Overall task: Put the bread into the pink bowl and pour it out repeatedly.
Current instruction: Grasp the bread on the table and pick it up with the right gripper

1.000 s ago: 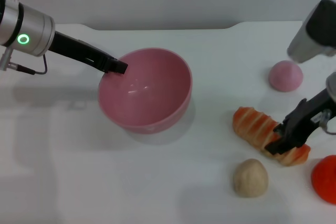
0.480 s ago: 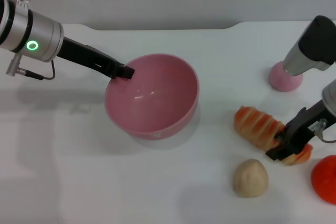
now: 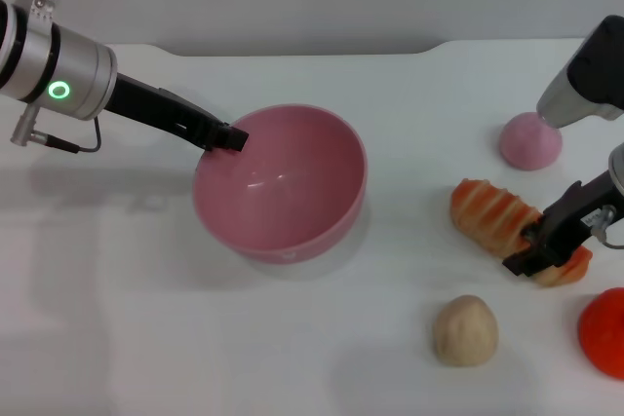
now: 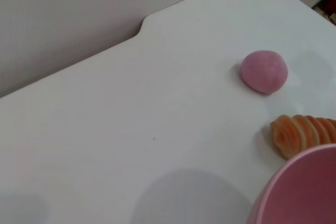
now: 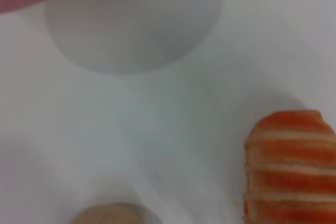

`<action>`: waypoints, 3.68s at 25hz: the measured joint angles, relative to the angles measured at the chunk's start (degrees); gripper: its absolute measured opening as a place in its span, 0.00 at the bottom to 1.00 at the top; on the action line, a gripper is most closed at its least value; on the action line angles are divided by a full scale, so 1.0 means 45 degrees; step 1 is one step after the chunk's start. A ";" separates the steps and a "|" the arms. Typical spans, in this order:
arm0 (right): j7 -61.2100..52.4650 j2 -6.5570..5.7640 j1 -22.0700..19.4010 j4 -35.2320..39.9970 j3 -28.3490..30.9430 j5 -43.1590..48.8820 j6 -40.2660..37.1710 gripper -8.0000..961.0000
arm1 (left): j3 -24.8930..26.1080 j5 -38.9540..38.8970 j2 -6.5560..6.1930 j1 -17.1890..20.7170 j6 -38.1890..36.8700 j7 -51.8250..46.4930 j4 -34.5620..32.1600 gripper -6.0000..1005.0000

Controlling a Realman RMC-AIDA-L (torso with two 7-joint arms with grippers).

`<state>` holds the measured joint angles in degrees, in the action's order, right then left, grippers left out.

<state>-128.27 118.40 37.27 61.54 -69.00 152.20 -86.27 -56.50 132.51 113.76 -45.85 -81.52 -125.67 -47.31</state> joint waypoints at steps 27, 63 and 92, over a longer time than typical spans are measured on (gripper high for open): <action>-0.0332 0.0070 -0.0716 0.2866 0.0330 0.0128 -0.0917 0.61 | -0.0291 0.0006 0.0042 -0.0063 0.0241 -0.0003 0.0066 0.05; -0.1445 0.0132 -0.0546 0.0495 -0.1349 0.0765 0.1442 0.71 | -0.0858 0.0008 0.0132 0.0023 0.0332 0.0154 0.0001 0.05; -0.1362 0.0047 -0.0521 0.0045 -0.2053 0.1076 0.2624 0.54 | -0.0978 0.0007 0.0230 -0.0204 0.0696 0.0139 0.0071 0.05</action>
<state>-134.40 118.61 34.92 61.74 -78.24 157.05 -74.46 -60.90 132.54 114.80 -46.77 -78.39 -125.04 -47.00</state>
